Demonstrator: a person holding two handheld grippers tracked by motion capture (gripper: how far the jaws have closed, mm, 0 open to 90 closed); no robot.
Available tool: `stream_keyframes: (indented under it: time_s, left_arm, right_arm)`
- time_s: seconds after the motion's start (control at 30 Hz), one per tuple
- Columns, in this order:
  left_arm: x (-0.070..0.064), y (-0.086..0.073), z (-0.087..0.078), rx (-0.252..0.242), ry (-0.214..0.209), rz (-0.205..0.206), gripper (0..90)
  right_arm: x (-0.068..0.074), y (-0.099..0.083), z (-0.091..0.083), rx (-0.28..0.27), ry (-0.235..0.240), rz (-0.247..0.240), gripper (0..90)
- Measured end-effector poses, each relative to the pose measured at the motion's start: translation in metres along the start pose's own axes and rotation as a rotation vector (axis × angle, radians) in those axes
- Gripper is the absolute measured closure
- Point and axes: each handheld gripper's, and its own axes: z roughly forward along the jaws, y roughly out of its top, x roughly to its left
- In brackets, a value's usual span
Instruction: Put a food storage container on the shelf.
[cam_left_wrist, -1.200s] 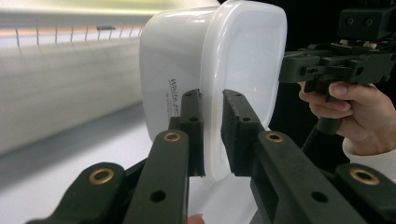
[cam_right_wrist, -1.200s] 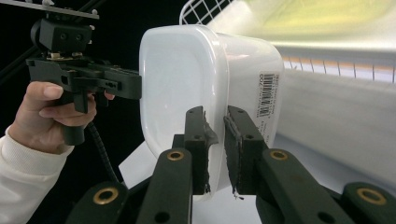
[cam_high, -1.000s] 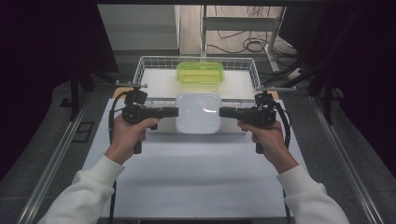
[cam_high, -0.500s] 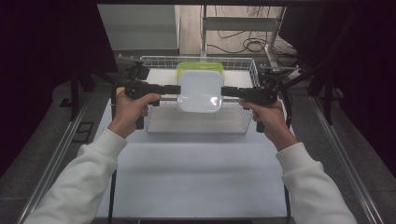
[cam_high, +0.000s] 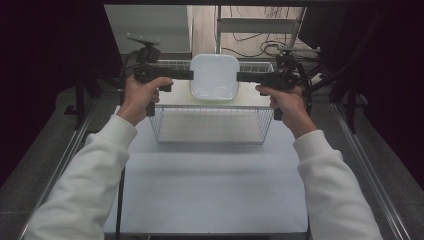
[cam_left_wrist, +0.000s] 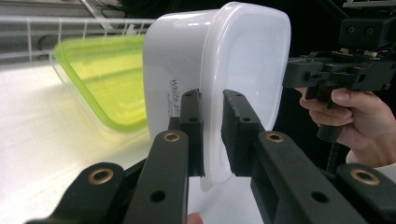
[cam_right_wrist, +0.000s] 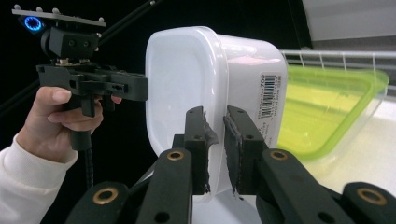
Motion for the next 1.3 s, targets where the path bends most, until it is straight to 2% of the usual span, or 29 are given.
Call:
stream_keyframes:
  time_s: [0.17, 0.33, 0.43, 0.8, 0.93, 1.13, 1.3]
  left_arm:
    - [0.007, 0.011, 0.003, -0.007, -0.008, -0.006, 79.5]
    - [0.013, 0.021, 0.006, -0.013, -0.009, -0.030, 79.6]
    - [0.016, 0.026, 0.008, -0.009, -0.005, -0.025, 79.6]
    - [0.034, 0.031, 0.025, 0.023, -0.010, -0.082, 79.7]
    - [0.038, 0.032, 0.026, 0.023, -0.024, -0.094, 79.6]
    - [0.045, 0.039, 0.029, 0.036, -0.040, -0.140, 78.7]
    - [0.055, 0.044, 0.033, 0.049, -0.064, -0.198, 77.8]
  right_arm:
    - [-0.006, 0.011, 0.004, -0.005, 0.004, 0.000, 78.4]
    - [-0.011, 0.022, 0.008, -0.004, 0.006, 0.022, 78.4]
    - [-0.015, 0.027, 0.011, -0.003, 0.006, 0.032, 78.5]
    - [-0.036, 0.030, 0.022, 0.013, -0.027, 0.092, 78.3]
    - [-0.040, 0.032, 0.023, 0.002, -0.011, 0.116, 78.5]
    - [-0.047, 0.038, 0.027, 0.014, -0.007, 0.183, 77.7]
    - [-0.052, 0.043, 0.031, 0.021, -0.015, 0.218, 76.7]
